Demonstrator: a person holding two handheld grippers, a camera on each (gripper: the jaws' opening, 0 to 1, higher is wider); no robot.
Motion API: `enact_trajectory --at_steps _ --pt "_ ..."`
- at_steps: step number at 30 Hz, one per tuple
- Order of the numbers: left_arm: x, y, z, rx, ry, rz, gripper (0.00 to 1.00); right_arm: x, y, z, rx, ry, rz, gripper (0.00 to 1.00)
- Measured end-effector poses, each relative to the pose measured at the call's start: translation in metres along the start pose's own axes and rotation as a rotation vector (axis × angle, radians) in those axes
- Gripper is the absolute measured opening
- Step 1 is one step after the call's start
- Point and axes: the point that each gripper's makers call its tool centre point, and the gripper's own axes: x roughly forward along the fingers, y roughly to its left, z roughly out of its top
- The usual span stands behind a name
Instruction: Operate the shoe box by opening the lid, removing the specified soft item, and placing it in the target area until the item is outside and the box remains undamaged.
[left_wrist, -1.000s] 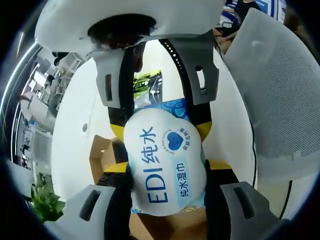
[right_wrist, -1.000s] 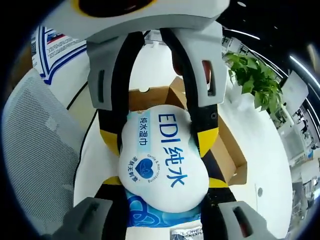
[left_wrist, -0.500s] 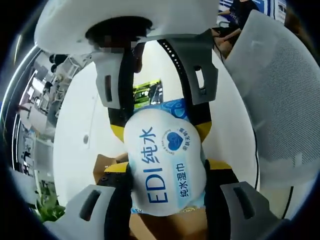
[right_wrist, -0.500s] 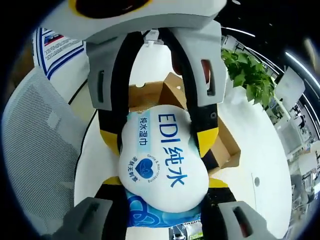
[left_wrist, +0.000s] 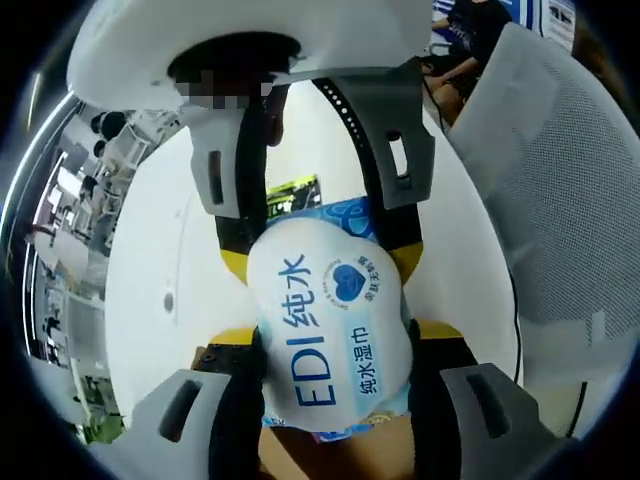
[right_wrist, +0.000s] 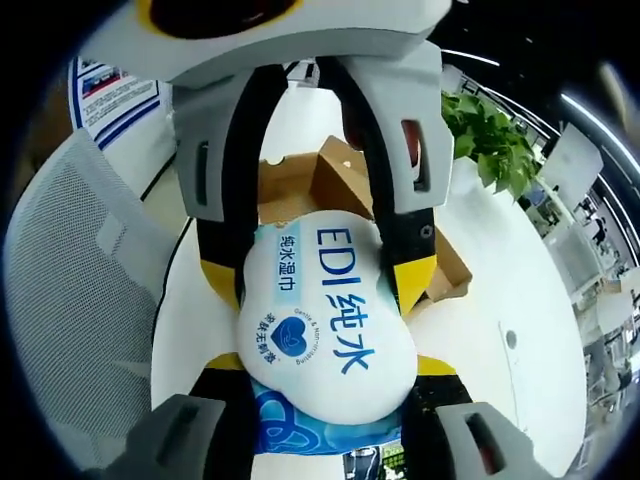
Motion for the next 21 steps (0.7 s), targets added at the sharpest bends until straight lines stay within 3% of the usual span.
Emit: enact_trajectory --at_steps 21 --pt "0.023 0.007 0.046 0.048 -0.032 -0.014 0.57 -0.023 -0.014 -0.046 0.042 0.023 -0.03 0.54"
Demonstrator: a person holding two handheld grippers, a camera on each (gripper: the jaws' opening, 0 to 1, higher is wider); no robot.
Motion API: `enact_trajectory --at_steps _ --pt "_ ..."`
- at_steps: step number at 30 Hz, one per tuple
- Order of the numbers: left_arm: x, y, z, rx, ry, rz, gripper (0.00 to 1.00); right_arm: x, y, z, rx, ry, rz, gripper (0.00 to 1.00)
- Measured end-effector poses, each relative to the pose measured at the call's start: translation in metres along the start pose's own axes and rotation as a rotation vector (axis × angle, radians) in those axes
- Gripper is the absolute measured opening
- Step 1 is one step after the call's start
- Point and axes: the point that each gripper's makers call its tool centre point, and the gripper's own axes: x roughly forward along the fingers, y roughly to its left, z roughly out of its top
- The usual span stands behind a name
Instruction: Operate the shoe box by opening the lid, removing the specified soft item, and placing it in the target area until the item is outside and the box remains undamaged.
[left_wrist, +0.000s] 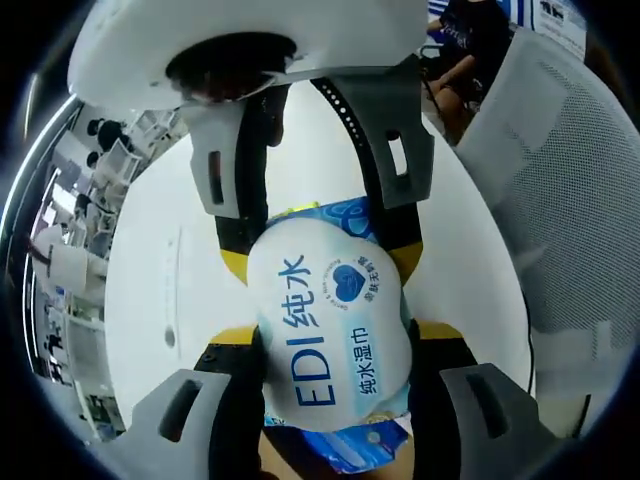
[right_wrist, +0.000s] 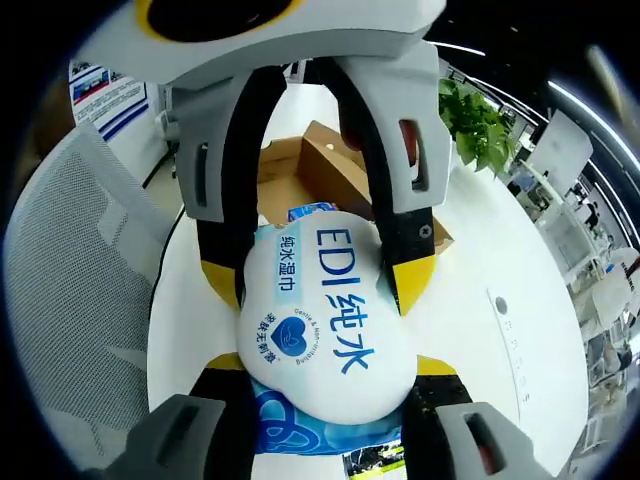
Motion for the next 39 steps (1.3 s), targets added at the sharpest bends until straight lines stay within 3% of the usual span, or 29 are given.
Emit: enact_trajectory --at_steps 15,27,39 --pt "0.023 0.008 0.02 0.018 -0.004 -0.012 0.57 -0.008 -0.007 -0.027 0.022 0.007 -0.005 0.54" --pt "0.042 0.024 0.027 0.016 -0.007 -0.014 0.56 -0.01 -0.02 -0.047 0.023 0.011 -0.003 0.54" --pt "0.053 0.043 0.027 0.008 -0.015 -0.007 0.56 -0.008 -0.038 -0.055 0.012 0.024 0.0 0.54"
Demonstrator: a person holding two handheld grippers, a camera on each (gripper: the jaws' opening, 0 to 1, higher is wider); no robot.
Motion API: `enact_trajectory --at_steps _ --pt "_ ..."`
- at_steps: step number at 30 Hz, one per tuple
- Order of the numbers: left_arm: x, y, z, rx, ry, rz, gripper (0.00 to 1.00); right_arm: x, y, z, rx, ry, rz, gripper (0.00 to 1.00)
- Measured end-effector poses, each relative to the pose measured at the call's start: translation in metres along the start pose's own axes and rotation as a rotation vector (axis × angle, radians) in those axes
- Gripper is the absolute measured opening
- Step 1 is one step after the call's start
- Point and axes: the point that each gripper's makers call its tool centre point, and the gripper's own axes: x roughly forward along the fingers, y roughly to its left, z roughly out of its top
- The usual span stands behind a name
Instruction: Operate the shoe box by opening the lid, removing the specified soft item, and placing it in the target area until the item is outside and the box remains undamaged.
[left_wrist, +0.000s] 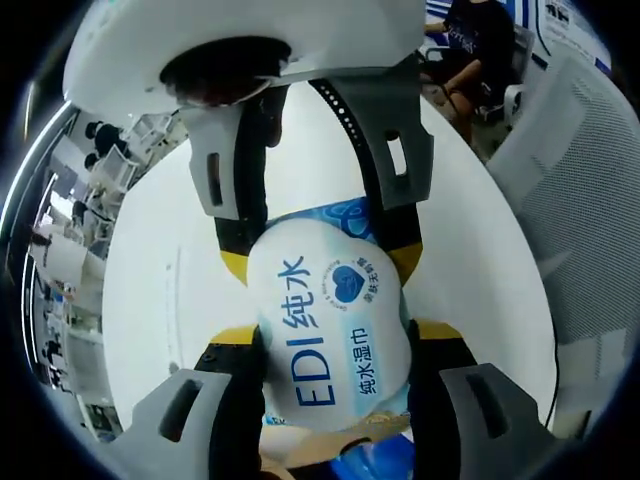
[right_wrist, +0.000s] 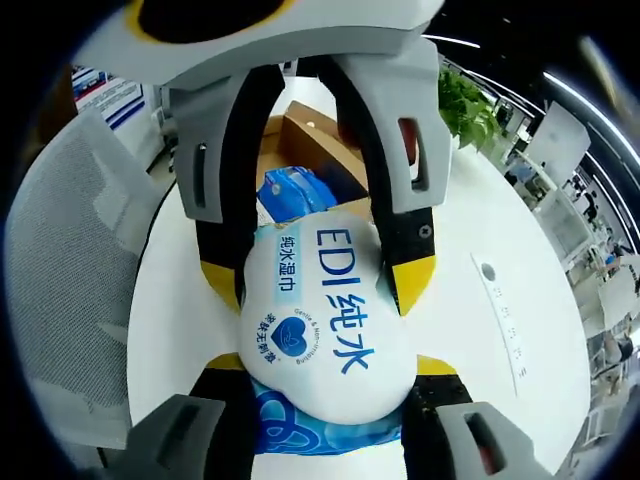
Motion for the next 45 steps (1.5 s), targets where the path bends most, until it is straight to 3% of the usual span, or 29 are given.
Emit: enact_trajectory --at_steps 30,45 --pt "0.038 0.019 0.0 -0.004 -0.006 -0.01 0.56 0.018 -0.022 -0.033 0.015 0.022 0.014 0.54" --pt "0.057 0.023 -0.011 -0.011 0.007 -0.021 0.56 0.035 -0.027 -0.042 0.02 0.027 0.027 0.54"
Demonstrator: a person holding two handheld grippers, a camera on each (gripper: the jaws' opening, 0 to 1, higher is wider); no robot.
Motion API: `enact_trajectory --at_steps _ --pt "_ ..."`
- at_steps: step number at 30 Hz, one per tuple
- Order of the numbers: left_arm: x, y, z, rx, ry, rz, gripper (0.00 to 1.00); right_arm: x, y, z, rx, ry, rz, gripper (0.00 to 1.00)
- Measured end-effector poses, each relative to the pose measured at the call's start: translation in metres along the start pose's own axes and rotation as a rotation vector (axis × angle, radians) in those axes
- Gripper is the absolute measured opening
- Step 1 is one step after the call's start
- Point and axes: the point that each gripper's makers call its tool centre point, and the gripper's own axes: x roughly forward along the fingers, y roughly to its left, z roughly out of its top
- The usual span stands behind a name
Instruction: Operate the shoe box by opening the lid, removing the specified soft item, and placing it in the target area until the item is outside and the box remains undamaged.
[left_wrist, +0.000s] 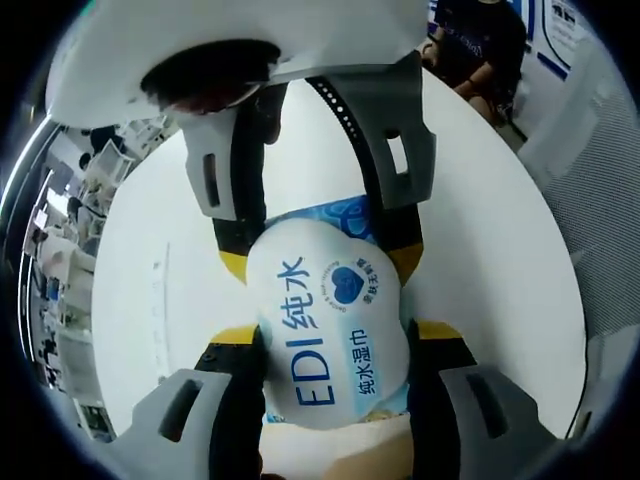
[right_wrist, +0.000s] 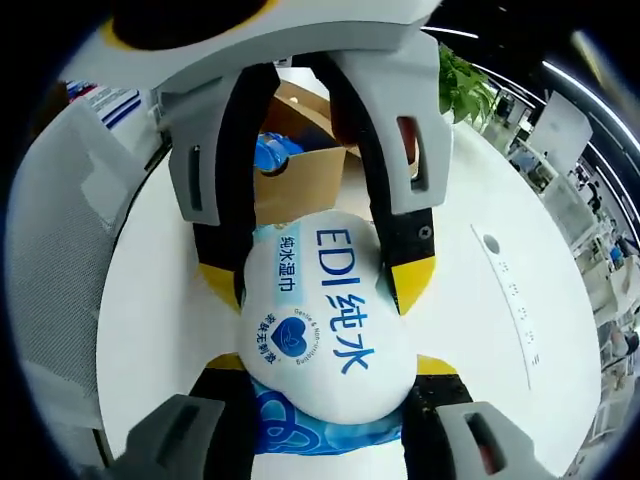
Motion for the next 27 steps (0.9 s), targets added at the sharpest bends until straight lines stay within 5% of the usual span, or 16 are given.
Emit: enact_trajectory --at_steps 27 --pt "0.021 0.001 -0.008 -0.02 0.004 -0.012 0.56 0.019 -0.005 -0.014 -0.01 0.0 0.018 0.55"
